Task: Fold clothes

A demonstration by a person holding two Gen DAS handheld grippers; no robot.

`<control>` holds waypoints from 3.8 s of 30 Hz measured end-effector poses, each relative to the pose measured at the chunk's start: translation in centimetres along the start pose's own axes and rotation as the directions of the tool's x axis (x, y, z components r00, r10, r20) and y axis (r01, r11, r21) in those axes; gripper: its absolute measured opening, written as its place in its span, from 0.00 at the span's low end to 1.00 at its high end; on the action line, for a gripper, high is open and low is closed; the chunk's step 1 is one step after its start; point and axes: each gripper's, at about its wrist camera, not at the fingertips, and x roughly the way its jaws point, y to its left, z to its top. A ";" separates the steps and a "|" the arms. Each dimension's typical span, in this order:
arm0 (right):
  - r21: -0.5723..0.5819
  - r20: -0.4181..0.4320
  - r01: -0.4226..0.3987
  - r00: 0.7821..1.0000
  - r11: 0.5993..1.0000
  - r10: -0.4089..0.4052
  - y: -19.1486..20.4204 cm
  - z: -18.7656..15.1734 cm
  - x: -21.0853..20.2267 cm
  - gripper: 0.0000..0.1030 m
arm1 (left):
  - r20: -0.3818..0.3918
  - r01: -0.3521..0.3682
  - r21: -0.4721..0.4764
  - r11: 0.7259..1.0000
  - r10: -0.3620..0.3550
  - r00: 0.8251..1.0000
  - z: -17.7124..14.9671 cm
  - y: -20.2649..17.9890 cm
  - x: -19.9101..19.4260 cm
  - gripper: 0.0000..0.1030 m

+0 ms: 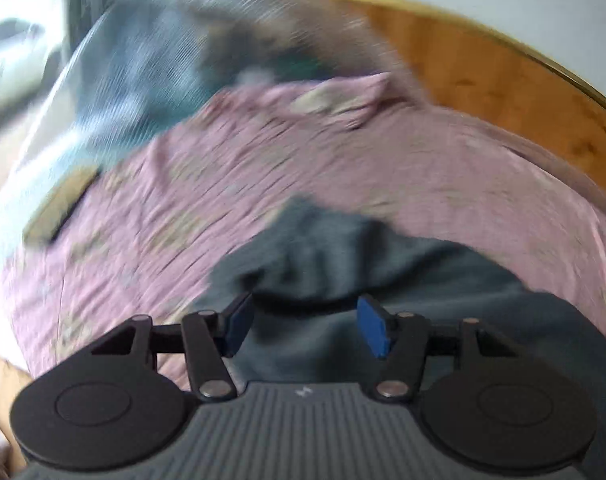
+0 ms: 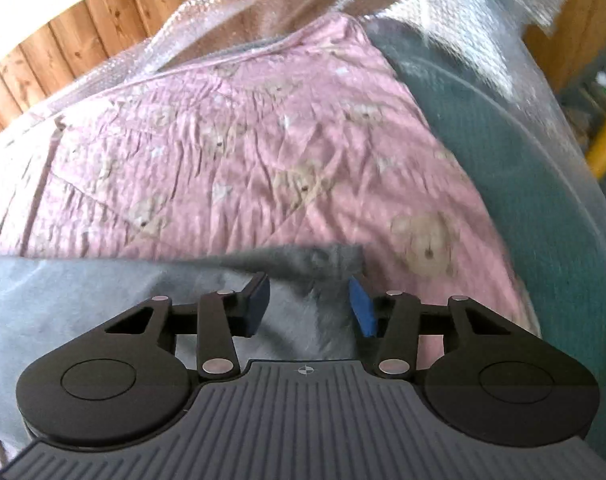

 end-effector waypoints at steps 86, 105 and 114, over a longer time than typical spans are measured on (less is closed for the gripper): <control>-0.548 -0.189 -0.306 0.952 0.778 0.241 51.2 -0.9 4.2 0.77 | -0.293 0.532 -0.014 0.847 -0.512 0.807 8.1 12.9 19.6 0.24; -0.342 -0.860 -0.895 0.421 0.286 0.289 61.9 -1.1 11.3 0.78 | -0.248 0.675 0.169 0.718 -0.632 0.735 -0.8 17.5 10.4 0.12; -0.305 -0.913 -0.903 0.367 0.302 0.176 59.6 -2.6 11.3 0.77 | -0.270 0.678 0.166 0.717 -0.628 0.730 0.0 17.7 11.3 0.12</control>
